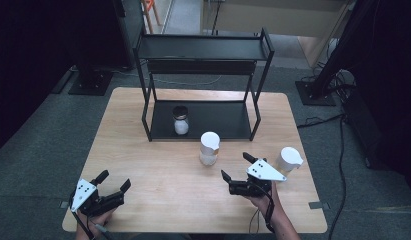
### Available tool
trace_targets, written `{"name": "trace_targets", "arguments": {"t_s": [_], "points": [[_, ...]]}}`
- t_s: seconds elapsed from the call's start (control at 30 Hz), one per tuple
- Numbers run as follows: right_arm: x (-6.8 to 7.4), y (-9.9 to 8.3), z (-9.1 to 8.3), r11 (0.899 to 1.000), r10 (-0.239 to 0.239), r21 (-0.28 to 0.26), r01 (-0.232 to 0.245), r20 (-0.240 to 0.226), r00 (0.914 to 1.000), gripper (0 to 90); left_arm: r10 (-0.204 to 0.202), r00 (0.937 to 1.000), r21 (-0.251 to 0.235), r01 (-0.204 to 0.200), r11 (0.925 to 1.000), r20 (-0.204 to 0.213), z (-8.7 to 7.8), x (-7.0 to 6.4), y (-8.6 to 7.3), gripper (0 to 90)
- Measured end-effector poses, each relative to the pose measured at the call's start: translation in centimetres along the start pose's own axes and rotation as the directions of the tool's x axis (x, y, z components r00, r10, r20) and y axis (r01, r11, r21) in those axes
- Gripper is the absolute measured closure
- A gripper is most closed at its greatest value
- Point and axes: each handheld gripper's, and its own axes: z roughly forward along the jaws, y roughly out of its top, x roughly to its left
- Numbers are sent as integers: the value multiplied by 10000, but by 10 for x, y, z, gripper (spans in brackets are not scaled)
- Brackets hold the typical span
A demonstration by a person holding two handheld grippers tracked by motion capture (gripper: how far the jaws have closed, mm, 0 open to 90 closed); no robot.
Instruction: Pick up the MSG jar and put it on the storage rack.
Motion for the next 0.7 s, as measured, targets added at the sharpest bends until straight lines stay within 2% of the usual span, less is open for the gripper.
{"name": "trace_targets", "arguments": {"t_s": [0.23,0.33,0.6,0.7], "points": [[2,2,6,9999,-121,81,122,-60,9999,79,-42,9999,29,42,10000,102,0,1,0,98],[2,4,7,9999,-92,65,92,-57,9999,79,-175,9997,-31,175,9998,147,0,2,0,98],[3,4,14,9999,-90,120,91,-74,9999,79,-285,9996,-98,285,9995,76,-1,1,0,98],[3,4,17,9999,-79,150,80,-81,9999,79,-300,9995,-104,299,9995,-107,0,1,-1,98]]}}
